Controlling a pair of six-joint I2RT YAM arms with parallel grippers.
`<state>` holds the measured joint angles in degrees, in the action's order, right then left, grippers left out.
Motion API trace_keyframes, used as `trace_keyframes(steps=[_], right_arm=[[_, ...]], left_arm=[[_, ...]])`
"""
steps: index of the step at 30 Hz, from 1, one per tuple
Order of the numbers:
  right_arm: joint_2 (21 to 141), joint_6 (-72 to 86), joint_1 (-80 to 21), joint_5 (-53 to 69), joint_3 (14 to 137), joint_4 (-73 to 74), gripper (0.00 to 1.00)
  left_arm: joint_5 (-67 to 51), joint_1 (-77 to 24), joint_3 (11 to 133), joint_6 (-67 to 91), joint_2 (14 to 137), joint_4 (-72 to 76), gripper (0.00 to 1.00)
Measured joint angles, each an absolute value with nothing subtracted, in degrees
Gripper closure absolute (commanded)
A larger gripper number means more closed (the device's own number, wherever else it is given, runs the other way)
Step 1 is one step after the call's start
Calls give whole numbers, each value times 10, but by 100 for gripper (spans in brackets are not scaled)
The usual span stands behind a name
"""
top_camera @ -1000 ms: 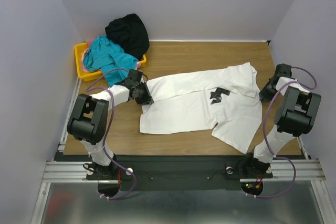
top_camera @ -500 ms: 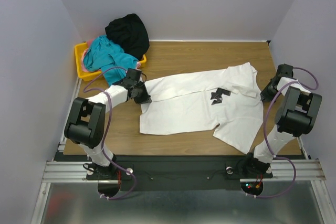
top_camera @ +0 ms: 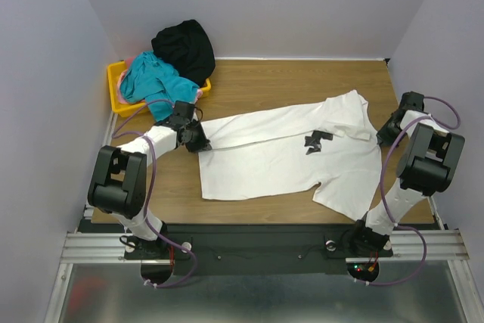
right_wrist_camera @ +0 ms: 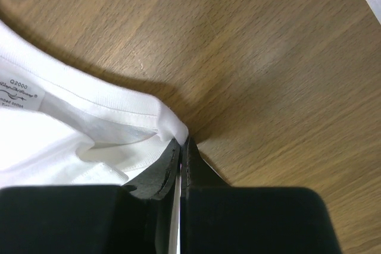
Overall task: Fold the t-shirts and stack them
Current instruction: Fold the tshirt
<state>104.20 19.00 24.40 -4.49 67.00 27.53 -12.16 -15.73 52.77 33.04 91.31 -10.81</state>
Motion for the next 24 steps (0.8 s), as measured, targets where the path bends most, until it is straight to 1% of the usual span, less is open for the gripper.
trace_keyframes(steps=[15,19,24], right_arm=[[1052,190,251,-45,683,279,100],[1060,190,254,-46,693,279,100],[1061,190,256,-47,696,279,100]], left_arm=[[-135,-141,482,317,866,-125,96],[-136,-141,474,314,852,-129,99],[-138,-141,450,314,837,-129,99]])
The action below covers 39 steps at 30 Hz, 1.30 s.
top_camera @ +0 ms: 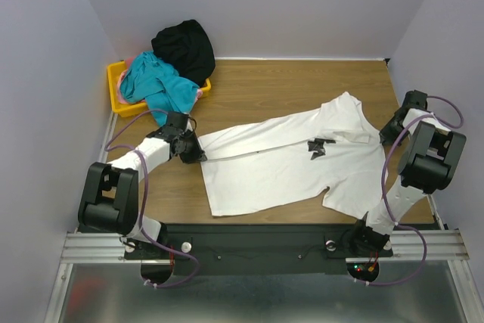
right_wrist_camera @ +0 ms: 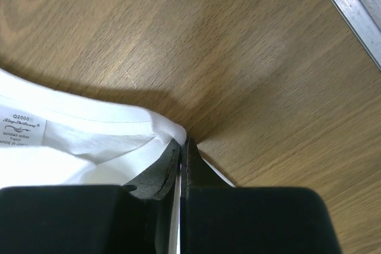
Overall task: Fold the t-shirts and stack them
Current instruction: Fold the tshirt
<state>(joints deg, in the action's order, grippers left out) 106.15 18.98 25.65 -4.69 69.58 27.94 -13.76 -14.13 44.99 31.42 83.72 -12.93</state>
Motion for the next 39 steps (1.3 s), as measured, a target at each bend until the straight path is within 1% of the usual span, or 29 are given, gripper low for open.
trace_keyframes(steps=[16,18,19,20,21,23,24,25,27,28,30,31,32,33,34,36,37,39], right_arm=[[1061,190,270,-47,703,291,100],[1061,190,270,-47,706,292,100],[1061,190,270,-47,707,293,100],[1061,189,270,-47,707,294,100],[1061,189,270,-47,708,294,100],[1061,189,270,-47,708,295,100],[1061,189,270,-47,708,295,100],[1061,189,270,-47,708,295,100],[1061,189,271,-47,709,296,99],[1061,189,271,-46,710,296,94],[1061,188,272,-43,718,301,85],[1061,189,272,-40,723,301,79],[1060,189,273,-36,729,302,71],[1058,188,273,-33,734,304,68],[1054,188,274,-27,738,304,63],[1042,189,274,-16,743,304,59],[1034,189,274,-3,746,305,55],[1017,190,274,18,752,304,52]], left_arm=[[-144,-138,398,321,797,-123,99],[-149,-138,394,321,797,-121,98],[-151,-138,392,321,797,-120,85],[-154,-138,392,320,797,-119,76],[-160,-138,391,320,797,-118,53],[-175,-138,391,319,796,-118,37],[-181,-138,390,318,793,-118,31],[-192,-138,389,314,785,-121,21],[-204,-138,389,314,766,-126,14],[-208,-138,389,312,751,-129,13],[-212,-137,389,312,724,-135,13],[-213,-137,389,312,712,-136,12],[-214,-136,390,314,705,-136,12],[-215,-135,390,315,702,-136,13],[-215,-134,390,317,701,-135,13],[-215,-134,390,324,707,-134,13],[-213,-134,390,328,713,-130,14],[-209,-133,392,334,729,-126,16]])
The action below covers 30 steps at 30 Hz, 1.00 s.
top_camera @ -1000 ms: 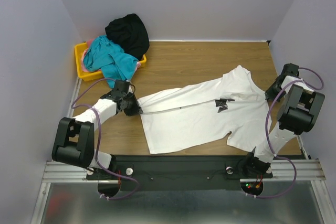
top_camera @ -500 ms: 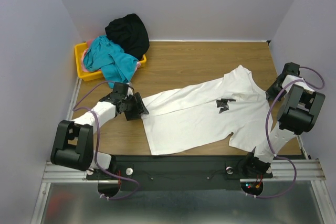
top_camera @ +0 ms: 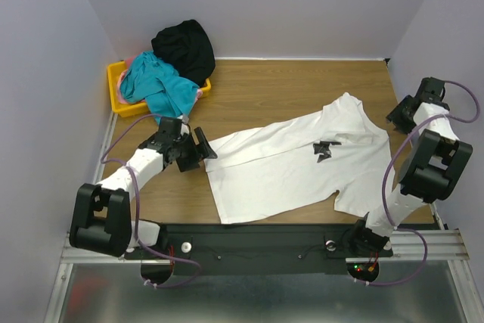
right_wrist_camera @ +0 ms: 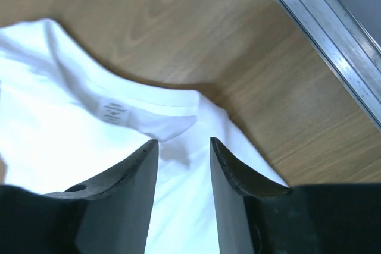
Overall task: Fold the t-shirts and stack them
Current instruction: Fold the tshirt
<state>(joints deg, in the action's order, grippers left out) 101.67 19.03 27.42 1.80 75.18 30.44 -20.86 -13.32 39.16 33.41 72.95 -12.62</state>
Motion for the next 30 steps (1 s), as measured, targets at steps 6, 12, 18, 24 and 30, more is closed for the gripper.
trace_keyframes(steps=[6,12,18,24,30], right_arm=[[991,193,269,80,778,302,48],[990,192,245,103,774,298,49],[990,190,236,110,759,298,49],[990,190,236,110,759,295,49],[990,190,236,110,759,296,49]], left_arm=[[-194,-130,414,347,784,-107,23],[-178,-130,460,351,821,-81,34],[-163,-130,500,350,864,-74,39],[-141,-130,502,347,876,-85,41],[-124,-130,503,344,876,-95,41]])
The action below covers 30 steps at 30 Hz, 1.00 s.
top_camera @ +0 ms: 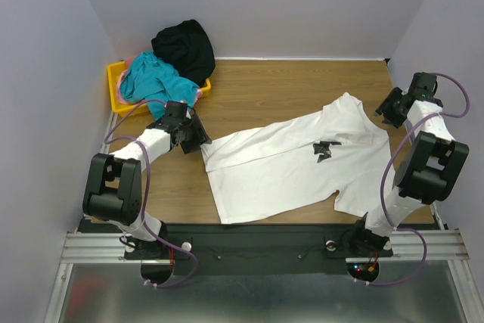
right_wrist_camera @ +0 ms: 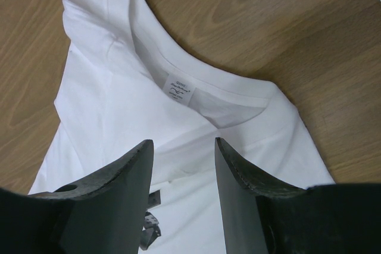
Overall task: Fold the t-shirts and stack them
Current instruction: Fold the tshirt
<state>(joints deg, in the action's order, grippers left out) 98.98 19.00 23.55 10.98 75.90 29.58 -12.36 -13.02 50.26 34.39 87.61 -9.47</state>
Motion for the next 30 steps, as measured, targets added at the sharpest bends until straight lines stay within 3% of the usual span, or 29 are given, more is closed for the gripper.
trace_keyframes(steps=[30], right_arm=[[990,188,236,110,759,296,49]], left_arm=[[-120,-142,526,340,934,-84,45]])
